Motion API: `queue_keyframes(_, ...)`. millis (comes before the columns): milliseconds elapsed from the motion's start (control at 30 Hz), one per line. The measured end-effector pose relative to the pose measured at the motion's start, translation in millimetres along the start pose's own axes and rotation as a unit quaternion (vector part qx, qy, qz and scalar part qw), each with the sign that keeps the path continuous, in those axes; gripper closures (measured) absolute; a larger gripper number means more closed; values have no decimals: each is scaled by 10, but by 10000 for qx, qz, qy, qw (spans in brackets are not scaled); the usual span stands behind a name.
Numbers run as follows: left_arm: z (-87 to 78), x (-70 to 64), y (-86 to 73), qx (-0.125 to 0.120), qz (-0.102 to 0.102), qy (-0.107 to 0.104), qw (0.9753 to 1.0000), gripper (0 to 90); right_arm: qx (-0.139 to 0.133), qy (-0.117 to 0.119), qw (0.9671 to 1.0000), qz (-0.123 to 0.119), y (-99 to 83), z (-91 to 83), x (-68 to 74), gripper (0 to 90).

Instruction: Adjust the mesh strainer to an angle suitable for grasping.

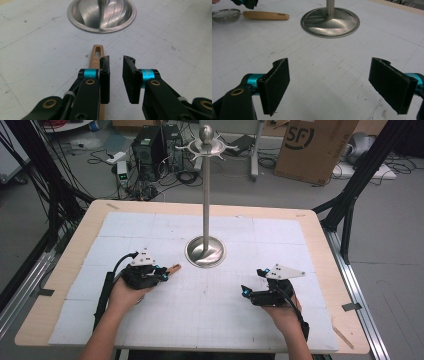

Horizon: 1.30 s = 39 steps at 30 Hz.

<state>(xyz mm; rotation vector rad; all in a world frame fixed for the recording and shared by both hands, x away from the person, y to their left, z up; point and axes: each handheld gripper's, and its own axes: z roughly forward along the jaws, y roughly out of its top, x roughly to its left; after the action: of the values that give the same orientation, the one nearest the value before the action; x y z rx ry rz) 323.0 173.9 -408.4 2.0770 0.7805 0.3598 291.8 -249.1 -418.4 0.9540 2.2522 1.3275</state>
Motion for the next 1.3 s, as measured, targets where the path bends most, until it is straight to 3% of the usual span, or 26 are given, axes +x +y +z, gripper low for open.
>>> queue_keyframes(133, -116, 32, -37, -210, -133, -106, 9996, 683, 19, 49, 10000, 16, 1, 8, 14, 161)
queue_keyframes(300, -275, 94, -51, -546, -397, -93, 9977, 564, 41, 33, 10000, 36, 0, 6, 19, 161)
queue_keyframes(567, -413, 114, -45, -856, -473, -108, 9951, 454, 30, 17, 10000, 7, 2, 9, 3, 161)
queue_keyframes(1067, -435, 92, -44, -945, -297, -155, 9950, 307, -35, -12, 10000, 44, 9, -18, -10, 161)
queue_keyframes(1300, -404, 102, -53, -767, -265, -60, 9967, 270, -99, -5, 9999, 49, 21, -36, -15, 161)
